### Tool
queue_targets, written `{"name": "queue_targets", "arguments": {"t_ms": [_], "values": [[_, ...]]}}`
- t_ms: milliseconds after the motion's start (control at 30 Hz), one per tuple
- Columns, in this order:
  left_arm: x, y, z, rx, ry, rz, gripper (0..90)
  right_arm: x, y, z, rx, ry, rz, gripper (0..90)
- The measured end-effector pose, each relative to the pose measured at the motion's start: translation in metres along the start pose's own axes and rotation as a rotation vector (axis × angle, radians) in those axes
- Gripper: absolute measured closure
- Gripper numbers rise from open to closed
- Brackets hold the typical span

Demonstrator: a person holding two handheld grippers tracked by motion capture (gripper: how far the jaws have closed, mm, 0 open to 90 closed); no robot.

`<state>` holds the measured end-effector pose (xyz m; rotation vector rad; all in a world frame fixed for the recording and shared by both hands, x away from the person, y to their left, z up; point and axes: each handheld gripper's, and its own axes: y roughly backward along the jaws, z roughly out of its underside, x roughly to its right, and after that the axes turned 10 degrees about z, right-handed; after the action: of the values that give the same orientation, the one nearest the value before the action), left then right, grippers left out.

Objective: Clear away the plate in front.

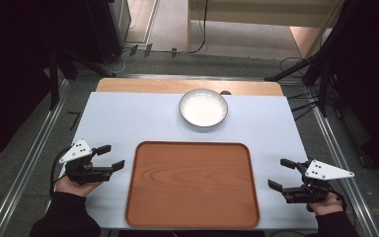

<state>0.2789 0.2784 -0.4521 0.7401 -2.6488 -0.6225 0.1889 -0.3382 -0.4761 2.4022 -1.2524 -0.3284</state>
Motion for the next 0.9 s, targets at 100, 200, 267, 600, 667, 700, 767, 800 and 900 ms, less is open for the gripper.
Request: {"name": "queue_targets", "arguments": {"t_ms": [100, 200, 267, 600, 667, 700, 767, 800, 900], "values": [[-0.001, 0.000, 0.000, -0.002, 0.006, 0.003, 22.8, 0.000, 0.000, 0.000, 0.003, -0.004, 0.001, 13.6], [-0.001, 0.000, 0.000, -0.001, 0.007, 0.003, 22.8, 0.000, 0.000, 0.000, 0.004, -0.001, 0.003, 13.5], [-0.001, 0.000, 0.000, -0.001, 0.008, 0.005, 22.8, 0.000, 0.000, 0.000, 0.002, -0.003, 0.002, 13.5], [0.002, -0.004, -0.003, -0.019, 0.050, 0.041, 26.5, 0.000, 0.000, 0.000, -0.009, 0.000, 0.003, 13.5], [0.002, -0.006, -0.005, -0.027, 0.064, 0.039, 26.6, 0.001, -0.001, 0.001, -0.010, 0.001, 0.003, 13.5], [0.003, -0.008, -0.006, -0.032, 0.063, 0.044, 26.6, 0.000, -0.001, 0.001, -0.014, -0.003, 0.000, 13.5], [0.004, -0.009, -0.006, -0.035, 0.061, 0.040, 26.6, 0.000, -0.001, 0.001, -0.013, -0.003, 0.000, 13.5], [0.004, -0.009, -0.007, -0.038, 0.058, 0.042, 26.6, 0.000, -0.001, 0.001, -0.014, -0.001, 0.000, 13.6], [0.002, -0.015, -0.010, -0.058, 0.084, 0.028, 26.8, 0.000, -0.002, 0.001, -0.013, -0.001, -0.004, 13.5]]}}
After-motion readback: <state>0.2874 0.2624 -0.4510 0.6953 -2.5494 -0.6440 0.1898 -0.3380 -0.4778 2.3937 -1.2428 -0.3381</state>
